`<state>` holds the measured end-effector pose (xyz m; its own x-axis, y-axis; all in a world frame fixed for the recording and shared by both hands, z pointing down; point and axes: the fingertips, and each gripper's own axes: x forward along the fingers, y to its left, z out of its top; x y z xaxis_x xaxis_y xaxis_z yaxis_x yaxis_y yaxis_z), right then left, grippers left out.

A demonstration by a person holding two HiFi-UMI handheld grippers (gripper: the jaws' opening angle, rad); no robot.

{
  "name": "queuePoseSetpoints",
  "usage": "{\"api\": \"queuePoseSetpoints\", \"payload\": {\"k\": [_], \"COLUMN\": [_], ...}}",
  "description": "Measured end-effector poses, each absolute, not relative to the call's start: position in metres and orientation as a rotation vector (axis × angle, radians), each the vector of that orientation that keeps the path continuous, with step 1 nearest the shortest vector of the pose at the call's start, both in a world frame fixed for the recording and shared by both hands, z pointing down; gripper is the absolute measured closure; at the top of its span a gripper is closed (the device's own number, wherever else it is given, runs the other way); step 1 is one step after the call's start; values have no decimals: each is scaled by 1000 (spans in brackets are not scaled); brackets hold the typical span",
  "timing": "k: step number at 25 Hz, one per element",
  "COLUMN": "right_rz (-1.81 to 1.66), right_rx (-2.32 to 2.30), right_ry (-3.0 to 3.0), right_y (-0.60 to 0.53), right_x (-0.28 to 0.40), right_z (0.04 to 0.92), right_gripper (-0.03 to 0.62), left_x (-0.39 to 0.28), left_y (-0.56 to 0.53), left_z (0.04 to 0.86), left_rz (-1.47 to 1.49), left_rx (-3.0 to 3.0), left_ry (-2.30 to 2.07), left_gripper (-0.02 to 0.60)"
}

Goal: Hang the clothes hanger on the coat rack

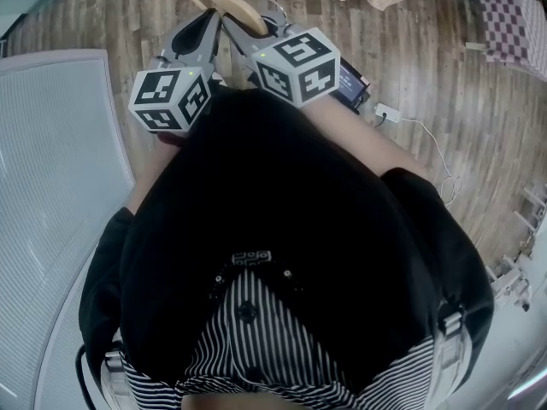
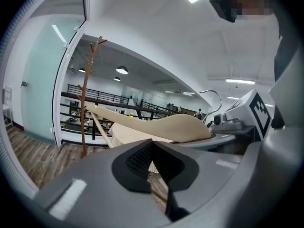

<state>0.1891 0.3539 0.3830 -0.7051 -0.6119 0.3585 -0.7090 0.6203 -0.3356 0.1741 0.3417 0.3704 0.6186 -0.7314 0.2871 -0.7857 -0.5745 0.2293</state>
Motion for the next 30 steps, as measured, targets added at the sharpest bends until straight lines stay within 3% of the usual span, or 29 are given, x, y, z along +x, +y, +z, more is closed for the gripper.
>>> {"api": "queuePoseSetpoints", "payload": {"k": [30], "right_rz": [652], "right_rx": [1101], "right_ry": [-2555], "right_y": [176], "right_x": [-37], "right_z": [381], "right_gripper": [592], "left_x": [-52], "left_y": [162], "left_z": [367], "left_rz": [196], "left_rx": [2501], "left_ry": [-1171], "left_gripper": [580]}}
